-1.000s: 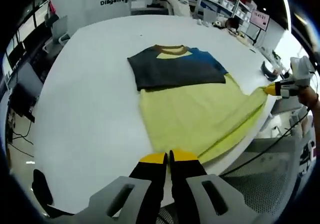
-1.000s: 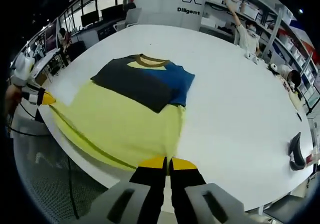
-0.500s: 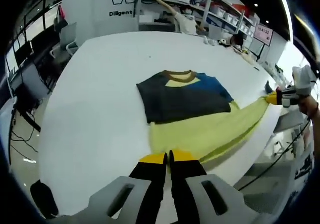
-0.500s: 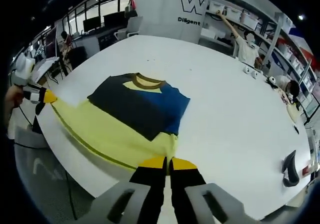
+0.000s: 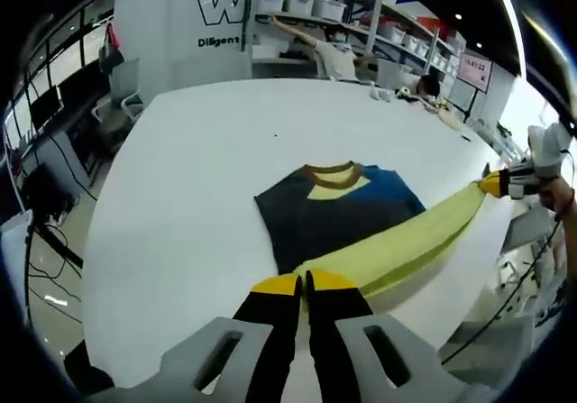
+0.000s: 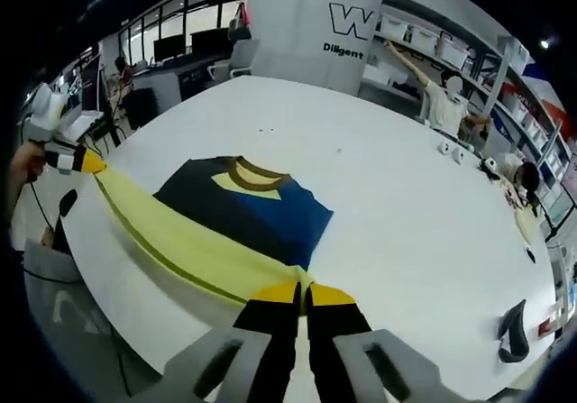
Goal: Fold the garment on the visible template until the final outline fits inside the template.
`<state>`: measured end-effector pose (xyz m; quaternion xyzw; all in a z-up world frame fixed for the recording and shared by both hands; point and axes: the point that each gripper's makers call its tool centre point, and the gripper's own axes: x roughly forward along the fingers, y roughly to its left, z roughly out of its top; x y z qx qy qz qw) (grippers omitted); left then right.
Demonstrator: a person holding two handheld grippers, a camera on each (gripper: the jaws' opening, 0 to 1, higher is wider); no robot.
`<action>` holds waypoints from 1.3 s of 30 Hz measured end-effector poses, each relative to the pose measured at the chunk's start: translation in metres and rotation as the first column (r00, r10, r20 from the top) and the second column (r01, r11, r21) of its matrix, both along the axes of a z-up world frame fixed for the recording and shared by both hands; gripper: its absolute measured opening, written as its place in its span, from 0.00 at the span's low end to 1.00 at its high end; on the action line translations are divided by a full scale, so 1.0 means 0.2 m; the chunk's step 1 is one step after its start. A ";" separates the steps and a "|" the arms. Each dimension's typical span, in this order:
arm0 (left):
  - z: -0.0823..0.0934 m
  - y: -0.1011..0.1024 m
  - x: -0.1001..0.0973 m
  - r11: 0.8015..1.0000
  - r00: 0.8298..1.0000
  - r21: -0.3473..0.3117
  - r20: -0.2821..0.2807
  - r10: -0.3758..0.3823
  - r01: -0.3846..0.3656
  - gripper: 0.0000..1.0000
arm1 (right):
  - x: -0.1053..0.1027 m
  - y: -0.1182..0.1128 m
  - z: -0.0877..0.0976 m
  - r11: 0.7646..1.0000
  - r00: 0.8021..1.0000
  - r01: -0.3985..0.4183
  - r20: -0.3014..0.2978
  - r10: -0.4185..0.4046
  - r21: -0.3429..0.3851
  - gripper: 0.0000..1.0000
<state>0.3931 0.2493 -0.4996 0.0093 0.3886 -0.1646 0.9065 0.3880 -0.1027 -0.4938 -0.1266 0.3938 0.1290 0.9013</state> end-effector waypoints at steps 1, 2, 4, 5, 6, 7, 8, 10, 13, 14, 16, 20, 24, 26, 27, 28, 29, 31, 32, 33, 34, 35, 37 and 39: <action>0.01 0.00 0.02 1.000 1.000 0.004 0.003 0.000 0.000 0.06 | 0.02 0.00 0.00 1.000 1.000 -0.001 0.002 0.001 0.001 0.00; 0.01 0.00 0.03 1.000 1.000 0.005 0.005 0.002 -0.002 0.06 | 0.03 0.00 0.01 1.000 1.000 -0.004 0.004 0.004 0.001 0.00; 0.01 0.00 0.06 1.000 1.000 0.007 0.009 0.006 -0.006 0.06 | 0.05 0.01 0.02 1.000 1.000 -0.006 0.008 0.006 0.000 0.00; 0.02 0.00 0.08 1.000 1.000 0.004 0.011 0.012 -0.012 0.06 | 0.07 0.01 0.02 1.000 1.000 -0.008 0.012 0.008 -0.001 0.00; 0.02 0.01 0.11 1.000 0.999 -0.005 0.017 0.030 -0.030 0.06 | 0.10 0.01 0.03 1.000 1.000 -0.008 0.016 0.008 -0.001 0.00; 0.03 0.01 0.14 0.999 0.999 -0.017 0.025 0.043 -0.042 0.06 | 0.13 0.01 0.04 1.000 1.000 -0.008 0.021 0.008 -0.001 0.00; 0.04 0.01 0.16 0.999 0.998 -0.021 0.030 0.047 -0.046 0.06 | 0.14 0.01 0.04 1.000 1.000 -0.009 0.024 0.009 -0.002 0.00; 0.05 0.01 0.20 0.998 0.998 -0.028 0.040 0.055 -0.053 0.06 | 0.18 0.01 0.05 1.000 1.000 -0.007 0.030 0.007 -0.001 0.00; 0.07 0.01 0.29 0.997 0.996 -0.034 0.062 0.067 -0.065 0.06 | 0.25 0.01 0.07 1.000 0.999 -0.006 0.041 0.006 0.000 0.00; 0.07 0.02 0.32 0.997 0.995 -0.035 0.064 0.071 -0.069 0.06 | 0.26 0.01 0.07 1.000 0.999 -0.006 0.042 0.006 0.000 0.00; 0.08 0.03 0.38 0.996 0.994 -0.042 0.075 0.081 -0.078 0.06 | 0.32 0.01 0.07 1.000 0.999 -0.001 0.049 0.001 0.006 0.00; 0.08 0.03 0.47 0.996 0.993 -0.037 0.085 0.088 -0.085 0.06 | 0.39 0.01 0.09 1.000 0.998 0.014 0.061 -0.015 0.017 0.00; 0.05 0.04 0.58 0.995 0.991 -0.042 0.089 0.095 -0.092 0.06 | 0.45 0.01 0.07 1.000 0.998 0.020 0.060 -0.022 0.021 0.00; 0.03 0.04 0.62 0.994 0.992 -0.044 0.082 0.100 -0.096 0.06 | 0.48 0.01 0.04 1.000 0.999 0.021 0.050 -0.022 0.016 0.00; 0.01 0.04 0.63 0.994 0.992 -0.043 0.080 0.101 -0.098 0.06 | 0.49 0.01 0.03 1.000 0.999 0.019 0.048 -0.020 0.013 0.00; 0.00 0.04 0.64 0.994 0.992 -0.041 0.075 0.102 -0.099 0.06 | 0.50 0.02 0.02 1.000 0.999 0.018 0.045 -0.019 0.012 0.00; -0.03 0.04 0.66 0.994 0.992 -0.038 0.071 0.102 -0.100 0.06 | 0.52 0.01 0.00 1.000 0.999 0.019 0.039 -0.020 0.011 0.00; -0.07 0.04 0.70 0.995 0.992 -0.024 0.071 0.100 -0.099 0.06 | 0.56 0.01 -0.05 1.000 0.999 0.020 0.029 -0.021 0.012 0.00; -0.09 0.04 0.73 0.995 0.992 -0.013 0.079 0.103 -0.102 0.06 | 0.58 0.02 -0.06 1.000 0.999 0.020 0.026 -0.021 0.015 0.00; -0.11 0.04 0.75 0.995 0.992 -0.006 0.073 0.102 -0.102 0.06 | 0.59 0.02 -0.07 0.999 1.000 0.025 0.019 -0.025 0.020 0.00; -0.12 0.04 0.76 0.995 0.992 -0.007 0.071 0.101 -0.101 0.06 | 0.60 0.02 -0.09 0.999 0.999 0.028 0.014 -0.029 0.022 0.00; -0.14 0.03 0.78 0.995 0.992 -0.016 0.075 0.101 -0.100 0.06 | 0.63 0.01 -0.10 0.999 0.999 0.031 0.012 -0.031 0.020 0.00; -0.17 0.02 0.81 0.995 0.993 -0.019 0.065 0.101 -0.100 0.06 | 0.65 0.01 -0.12 0.999 0.999 0.036 0.008 -0.037 0.018 0.00; -0.23 0.02 0.84 0.994 0.993 -0.010 0.049 0.108 -0.108 0.06 | 0.70 0.01 -0.16 0.999 0.999 0.041 0.001 -0.041 0.023 0.00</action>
